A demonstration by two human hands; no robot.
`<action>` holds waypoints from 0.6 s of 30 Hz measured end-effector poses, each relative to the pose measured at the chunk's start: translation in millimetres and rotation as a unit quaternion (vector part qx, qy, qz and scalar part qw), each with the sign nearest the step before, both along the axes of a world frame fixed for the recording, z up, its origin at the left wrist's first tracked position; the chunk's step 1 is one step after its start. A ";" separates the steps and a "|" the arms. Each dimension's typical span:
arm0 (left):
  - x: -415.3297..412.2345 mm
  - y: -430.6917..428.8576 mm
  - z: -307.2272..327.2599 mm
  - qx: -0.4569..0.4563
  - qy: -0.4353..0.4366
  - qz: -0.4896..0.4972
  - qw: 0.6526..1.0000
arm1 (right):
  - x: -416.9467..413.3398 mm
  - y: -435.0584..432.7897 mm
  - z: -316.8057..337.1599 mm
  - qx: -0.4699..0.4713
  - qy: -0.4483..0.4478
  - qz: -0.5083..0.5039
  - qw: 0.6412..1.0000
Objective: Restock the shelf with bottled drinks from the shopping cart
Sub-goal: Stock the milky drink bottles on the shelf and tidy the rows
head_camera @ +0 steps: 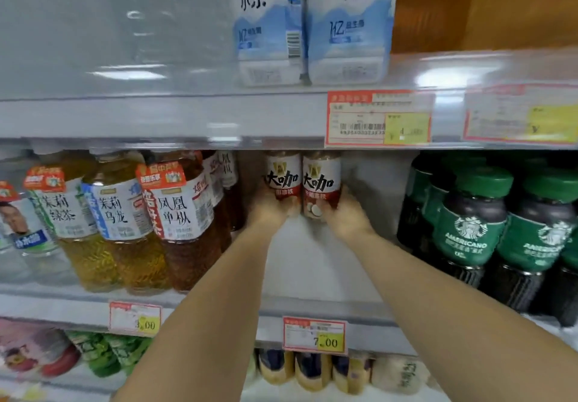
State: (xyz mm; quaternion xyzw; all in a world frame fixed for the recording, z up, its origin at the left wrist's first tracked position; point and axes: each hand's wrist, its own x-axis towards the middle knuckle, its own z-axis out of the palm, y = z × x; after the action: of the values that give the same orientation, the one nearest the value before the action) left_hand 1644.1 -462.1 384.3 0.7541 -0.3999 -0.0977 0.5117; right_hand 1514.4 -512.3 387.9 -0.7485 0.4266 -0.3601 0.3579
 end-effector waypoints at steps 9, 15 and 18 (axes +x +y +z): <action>29.8 -33.9 -5.7 0.029 -0.052 0.003 0.998 | 34.1 -37.6 -14.2 0.019 0.017 -0.026 0.999; 32.4 -44.2 -5.4 0.048 -0.055 0.029 0.997 | 43.2 -46.9 -17.7 -0.001 0.070 -0.053 0.996; 32.2 -50.1 -8.2 0.046 -0.047 0.048 0.997 | 45.8 -53.5 -20.2 -0.024 0.110 -0.089 0.990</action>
State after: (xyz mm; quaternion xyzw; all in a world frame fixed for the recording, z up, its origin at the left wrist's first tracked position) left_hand 1676.3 -512.2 376.1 0.7989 -0.3819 -0.0555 0.4613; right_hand 1560.2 -565.8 367.7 -0.7511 0.5192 -0.3161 0.2577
